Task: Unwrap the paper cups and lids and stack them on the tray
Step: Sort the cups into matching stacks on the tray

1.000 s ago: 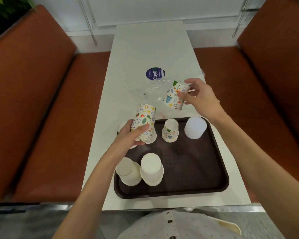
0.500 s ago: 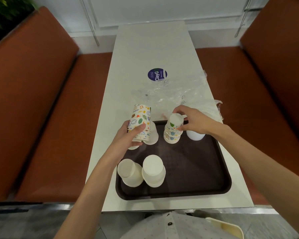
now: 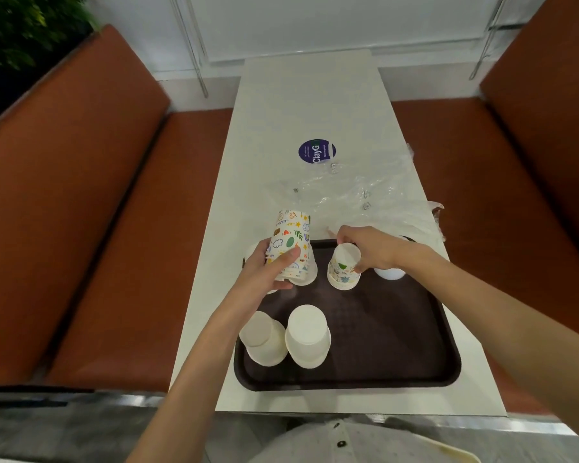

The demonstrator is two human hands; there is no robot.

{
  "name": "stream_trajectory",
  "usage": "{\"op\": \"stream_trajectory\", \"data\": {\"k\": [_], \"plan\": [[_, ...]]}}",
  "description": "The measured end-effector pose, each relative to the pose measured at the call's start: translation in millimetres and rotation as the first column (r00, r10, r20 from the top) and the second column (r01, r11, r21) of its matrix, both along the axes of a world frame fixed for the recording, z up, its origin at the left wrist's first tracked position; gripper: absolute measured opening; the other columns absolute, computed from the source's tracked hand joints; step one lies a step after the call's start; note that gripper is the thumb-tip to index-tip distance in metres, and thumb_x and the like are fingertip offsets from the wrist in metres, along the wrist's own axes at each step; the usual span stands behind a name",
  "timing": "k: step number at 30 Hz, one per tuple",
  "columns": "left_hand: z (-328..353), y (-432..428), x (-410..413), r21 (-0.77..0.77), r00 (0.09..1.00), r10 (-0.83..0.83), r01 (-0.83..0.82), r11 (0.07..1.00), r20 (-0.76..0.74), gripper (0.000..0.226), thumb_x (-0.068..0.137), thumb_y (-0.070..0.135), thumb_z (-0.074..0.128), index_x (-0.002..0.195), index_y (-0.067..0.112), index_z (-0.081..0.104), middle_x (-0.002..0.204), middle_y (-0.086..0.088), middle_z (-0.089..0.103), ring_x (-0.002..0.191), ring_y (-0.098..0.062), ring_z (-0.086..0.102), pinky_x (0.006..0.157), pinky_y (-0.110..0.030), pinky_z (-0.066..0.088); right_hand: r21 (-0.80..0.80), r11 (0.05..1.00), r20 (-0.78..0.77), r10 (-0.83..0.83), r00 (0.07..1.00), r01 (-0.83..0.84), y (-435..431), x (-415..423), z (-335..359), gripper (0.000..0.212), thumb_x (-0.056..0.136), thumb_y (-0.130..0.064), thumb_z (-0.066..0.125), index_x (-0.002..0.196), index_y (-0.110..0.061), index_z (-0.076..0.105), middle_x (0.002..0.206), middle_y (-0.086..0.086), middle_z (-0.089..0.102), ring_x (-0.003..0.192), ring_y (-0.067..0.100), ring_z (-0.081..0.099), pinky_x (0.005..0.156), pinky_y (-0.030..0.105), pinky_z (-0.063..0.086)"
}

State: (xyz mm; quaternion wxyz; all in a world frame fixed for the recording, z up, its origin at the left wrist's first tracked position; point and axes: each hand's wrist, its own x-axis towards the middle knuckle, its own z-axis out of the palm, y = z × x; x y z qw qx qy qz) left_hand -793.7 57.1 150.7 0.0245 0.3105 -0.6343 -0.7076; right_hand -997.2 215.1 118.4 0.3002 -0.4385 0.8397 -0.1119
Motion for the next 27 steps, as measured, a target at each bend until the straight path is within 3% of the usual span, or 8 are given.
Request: {"op": "stream_trajectory", "data": {"k": [3, 6, 9, 13, 20, 23, 25, 27], "plan": [[-1.5, 4.3, 0.1, -0.008, 1.0, -0.023, 0.023, 1.0, -0.002, 0.051, 0.087, 0.037, 0.07, 0.132, 0.028, 0.048, 0.125, 0.003, 0.065, 0.105, -0.014, 0.07, 0.08, -0.032, 0.06, -0.06, 0.998, 0.018, -0.034, 0.999, 0.035, 6.1, 1.8, 12.6, 0.087, 0.07, -0.008, 0.085, 0.143, -0.016, 0.038, 0.132, 0.007, 0.053, 0.12, 0.024, 0.052, 0.094, 0.031, 0.043], [1.6, 8.6, -1.4, 0.033, 0.999, -0.04, 0.041, 0.999, -0.033, 0.038, 0.083, 0.038, 0.073, 0.115, 0.036, 0.052, 0.114, 0.009, 0.069, 0.093, -0.006, 0.072, 0.069, -0.022, 0.058, -0.299, 0.931, 0.193, -0.157, 0.969, 0.211, 7.6, 8.8, 37.0, 0.072, 0.077, -0.016, 0.083, 0.138, -0.023, 0.044, 0.126, 0.001, 0.059, 0.117, 0.021, 0.057, 0.093, 0.031, 0.048], [6.1, 13.1, -4.8, 0.14, 0.996, -0.054, 0.063, 0.988, -0.067, 0.05, 0.073, 0.042, 0.075, 0.116, 0.029, 0.055, 0.1, 0.011, 0.076, 0.093, -0.009, 0.074, 0.068, -0.024, 0.058, -0.435, 0.796, 0.524, -0.156, 0.838, 0.42, 4.5, 22.4, 60.8, 0.048, 0.086, -0.017, 0.075, 0.129, -0.021, 0.056, 0.118, 0.001, 0.066, 0.108, 0.017, 0.066, 0.088, 0.032, 0.057], [9.1, 18.3, -11.6, 0.272, 0.991, -0.057, 0.088, 0.958, -0.12, 0.051, 0.079, 0.034, 0.076, 0.123, 0.016, 0.056, 0.108, -0.004, 0.075, 0.099, -0.021, 0.072, 0.078, -0.038, 0.059, -0.374, 0.729, 0.796, -0.065, 0.602, 0.573, -4.9, 39.8, 70.3, 0.035, 0.095, -0.016, 0.062, 0.131, -0.015, 0.059, 0.119, 0.007, 0.068, 0.104, 0.016, 0.068, 0.078, 0.029, 0.057], [18.8, 18.8, -14.1, 0.384, 0.983, 0.002, 0.07, 0.921, -0.186, 0.058, 0.077, 0.02, 0.069, 0.131, 0.012, 0.051, 0.122, -0.01, 0.069, 0.104, -0.023, 0.071, 0.076, -0.031, 0.059, -0.437, 0.606, 0.821, -0.033, 0.57, 0.665, -9.0, 42.3, 77.0, 0.034, 0.094, -0.006, 0.061, 0.128, -0.01, 0.062, 0.108, 0.002, 0.071, 0.097, 0.015, 0.07, 0.074, 0.025, 0.057], [18.1, 14.5, -11.0, 0.414, 0.983, 0.02, 0.059, 0.908, -0.183, 0.055, 0.077, 0.015, 0.069, 0.129, 0.007, 0.054, 0.116, -0.01, 0.073, 0.101, -0.022, 0.073, 0.073, -0.027, 0.058, -0.391, 0.642, 0.87, 0.025, 0.492, 0.66, -8.7, 42.9, 79.9, 0.033, 0.096, -0.003, 0.055, 0.128, -0.01, 0.06, 0.115, 0.007, 0.068, 0.102, 0.017, 0.068, 0.08, 0.029, 0.058], [16.9, 12.0, -10.2, 0.39, 0.982, 0.012, 0.062, 0.919, -0.186, 0.05, 0.077, 0.015, 0.07, 0.124, 0.007, 0.056, 0.112, -0.007, 0.075, 0.1, -0.02, 0.073, 0.072, -0.024, 0.058, -0.393, 0.687, 0.843, 0.003, 0.539, 0.611, -9.2, 42.4, 82.0, 0.029, 0.098, -0.008, 0.055, 0.125, -0.014, 0.061, 0.116, 0.007, 0.069, 0.105, 0.018, 0.068, 0.085, 0.031, 0.058], [16.7, 11.1, -10.1, 0.385, 0.983, 0.002, 0.07, 0.92, -0.184, 0.043, 0.079, 0.017, 0.07, 0.12, 0.009, 0.059, 0.11, -0.005, 0.076, 0.1, -0.019, 0.073, 0.072, -0.024, 0.058, -0.423, 0.715, 0.737, -0.087, 0.671, 0.557, -11.6, 41.7, 84.5, 0.027, 0.098, -0.018, 0.058, 0.124, -0.017, 0.063, 0.114, 0.005, 0.071, 0.103, 0.016, 0.069, 0.084, 0.03, 0.059]]}}
